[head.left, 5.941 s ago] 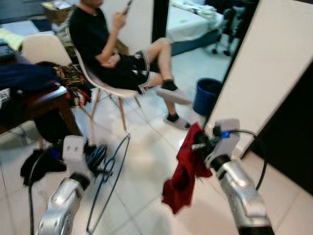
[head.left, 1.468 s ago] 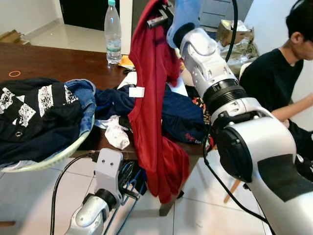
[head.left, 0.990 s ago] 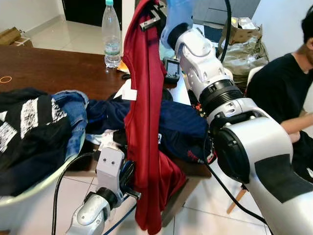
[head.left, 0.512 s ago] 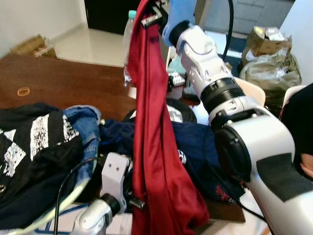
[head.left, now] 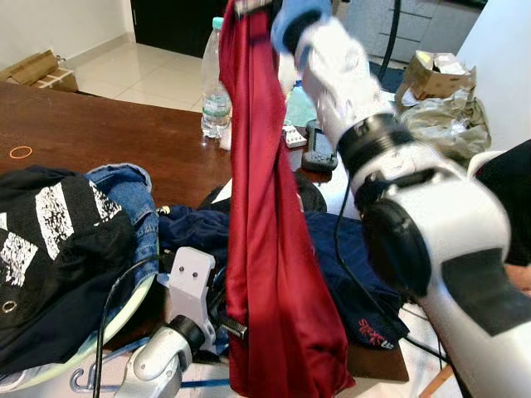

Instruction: Hang hanger

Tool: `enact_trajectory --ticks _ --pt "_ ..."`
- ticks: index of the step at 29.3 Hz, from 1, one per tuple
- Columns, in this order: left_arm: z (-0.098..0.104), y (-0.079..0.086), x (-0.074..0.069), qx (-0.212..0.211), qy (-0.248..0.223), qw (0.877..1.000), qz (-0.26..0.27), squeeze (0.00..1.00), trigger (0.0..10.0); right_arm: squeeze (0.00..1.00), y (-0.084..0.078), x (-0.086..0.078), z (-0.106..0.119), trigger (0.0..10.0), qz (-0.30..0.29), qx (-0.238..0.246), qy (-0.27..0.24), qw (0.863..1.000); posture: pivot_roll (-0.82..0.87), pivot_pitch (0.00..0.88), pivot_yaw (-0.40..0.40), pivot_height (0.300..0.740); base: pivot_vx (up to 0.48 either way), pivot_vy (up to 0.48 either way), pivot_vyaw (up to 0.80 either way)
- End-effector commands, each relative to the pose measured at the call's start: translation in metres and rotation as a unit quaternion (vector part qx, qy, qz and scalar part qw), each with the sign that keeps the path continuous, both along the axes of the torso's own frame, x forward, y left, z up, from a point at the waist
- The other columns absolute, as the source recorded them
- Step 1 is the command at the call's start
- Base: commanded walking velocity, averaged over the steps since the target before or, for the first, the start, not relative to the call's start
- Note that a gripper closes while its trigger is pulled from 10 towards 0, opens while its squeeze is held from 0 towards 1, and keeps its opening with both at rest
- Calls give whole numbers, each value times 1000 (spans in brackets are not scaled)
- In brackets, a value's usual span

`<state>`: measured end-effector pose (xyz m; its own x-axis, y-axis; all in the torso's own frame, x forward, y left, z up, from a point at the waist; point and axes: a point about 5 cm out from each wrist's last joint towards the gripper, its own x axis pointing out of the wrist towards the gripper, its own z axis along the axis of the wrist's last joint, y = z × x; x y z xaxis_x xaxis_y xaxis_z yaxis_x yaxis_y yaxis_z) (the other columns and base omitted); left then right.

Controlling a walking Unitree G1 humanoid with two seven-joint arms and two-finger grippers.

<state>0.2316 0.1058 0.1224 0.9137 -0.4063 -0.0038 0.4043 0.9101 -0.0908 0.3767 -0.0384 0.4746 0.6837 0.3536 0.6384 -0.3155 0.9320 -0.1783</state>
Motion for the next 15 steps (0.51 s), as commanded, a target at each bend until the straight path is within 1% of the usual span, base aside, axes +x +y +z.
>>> enact_trajectory --ticks 1,2,3,4,5,7,10,11,12,13,15 --pt "-4 -3 -3 -5 10 1000 2 0 10000 0 -5 -8 18 10000 -4 29 -23 999 238 85 -170 740 0 0 0" --pt "-4 -3 -3 -5 10 1000 2 0 10000 0 -5 -8 18 10000 -4 29 -23 999 238 85 -170 740 0 0 0" --pt "-4 -3 -4 -6 9 1000 2 0 10000 0 -4 -14 30 10000 1 41 -33 999 241 87 -175 740 0 0 0" --pt "-4 -4 -4 -7 9 1000 3 0 10000 0 -3 -18 36 10000 5 48 -38 998 241 87 -175 740 0 0 0" --pt "-4 -4 -4 -7 9 1000 3 0 10000 0 -3 -18 36 10000 5 48 -38 998 241 87 -175 740 0 0 0" --pt "-3 -4 -7 -10 8 1000 6 0 10000 0 1 -28 51 10000 11 58 -54 997 254 102 -202 740 0 0 0" --pt "-2 -5 -8 -11 7 1000 8 0 10000 0 4 -29 53 10000 6 53 -55 997 258 106 -207 740 0 0 0" --pt "-2 -5 -10 -13 7 1000 10 0 10000 0 9 -25 46 10000 -4 37 -44 998 262 108 -211 740 0 0 0" --pt "-2 -5 -10 -13 7 1000 10 0 10000 0 9 -25 46 10000 -4 37 -44 998 262 108 -211 740 0 0 0" --pt "-2 -5 -10 -14 6 1000 11 0 10000 0 14 -20 35 10000 -17 10 -30 999 263 109 -211 740 0 0 0" --pt "-2 -5 -10 -14 6 1000 11 0 10000 0 14 -20 35 10000 -17 10 -30 999 263 109 -211 740 0 0 0"
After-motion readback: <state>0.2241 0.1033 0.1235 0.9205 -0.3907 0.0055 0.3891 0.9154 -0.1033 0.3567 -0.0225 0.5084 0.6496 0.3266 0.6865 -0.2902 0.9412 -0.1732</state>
